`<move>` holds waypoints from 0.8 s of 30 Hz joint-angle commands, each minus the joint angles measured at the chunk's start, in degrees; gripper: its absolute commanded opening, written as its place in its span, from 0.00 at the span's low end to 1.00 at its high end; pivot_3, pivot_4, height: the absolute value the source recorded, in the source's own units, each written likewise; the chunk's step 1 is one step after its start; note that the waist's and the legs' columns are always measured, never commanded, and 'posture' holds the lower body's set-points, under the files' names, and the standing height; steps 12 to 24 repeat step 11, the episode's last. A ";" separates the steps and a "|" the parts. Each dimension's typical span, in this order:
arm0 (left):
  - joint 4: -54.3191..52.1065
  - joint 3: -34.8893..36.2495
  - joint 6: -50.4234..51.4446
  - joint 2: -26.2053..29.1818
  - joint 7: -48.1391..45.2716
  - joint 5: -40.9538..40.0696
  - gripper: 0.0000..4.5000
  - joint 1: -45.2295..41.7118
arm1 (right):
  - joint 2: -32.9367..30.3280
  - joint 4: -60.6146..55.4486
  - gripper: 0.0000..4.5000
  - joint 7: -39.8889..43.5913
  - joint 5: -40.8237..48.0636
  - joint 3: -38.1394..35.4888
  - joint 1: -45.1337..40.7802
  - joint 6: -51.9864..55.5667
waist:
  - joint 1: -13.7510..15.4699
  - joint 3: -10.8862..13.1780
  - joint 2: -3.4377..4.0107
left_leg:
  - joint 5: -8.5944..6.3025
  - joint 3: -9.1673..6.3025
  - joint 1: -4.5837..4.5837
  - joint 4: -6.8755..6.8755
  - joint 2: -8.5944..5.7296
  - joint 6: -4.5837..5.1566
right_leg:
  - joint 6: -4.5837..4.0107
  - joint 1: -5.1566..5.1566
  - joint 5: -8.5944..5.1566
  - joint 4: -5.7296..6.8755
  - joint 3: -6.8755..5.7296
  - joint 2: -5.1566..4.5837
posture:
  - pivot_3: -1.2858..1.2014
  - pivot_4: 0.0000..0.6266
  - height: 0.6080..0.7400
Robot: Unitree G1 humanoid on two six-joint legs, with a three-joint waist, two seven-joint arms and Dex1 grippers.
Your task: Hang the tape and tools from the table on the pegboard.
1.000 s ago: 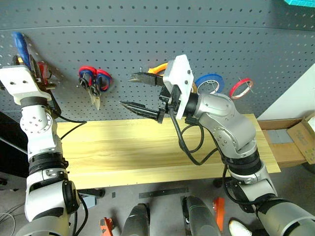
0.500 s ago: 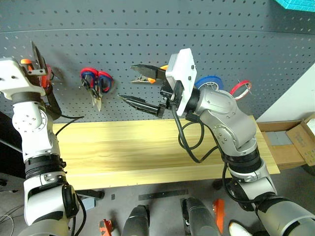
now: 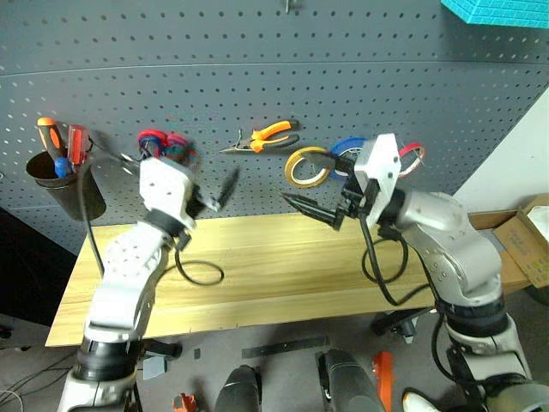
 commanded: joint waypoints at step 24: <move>6.49 2.00 -1.40 -8.44 4.22 5.66 0.99 12.33 | 2.03 16.96 0.81 -11.57 -15.16 0.87 22.03 -19.73 | 1.29 -1.53 0.33 | -0.03 0.15 1.59 -0.22 0.04 0.03 | 0.02 1.62 -0.03 -0.45 0.06 0.02 | 0.49 0.12 1.00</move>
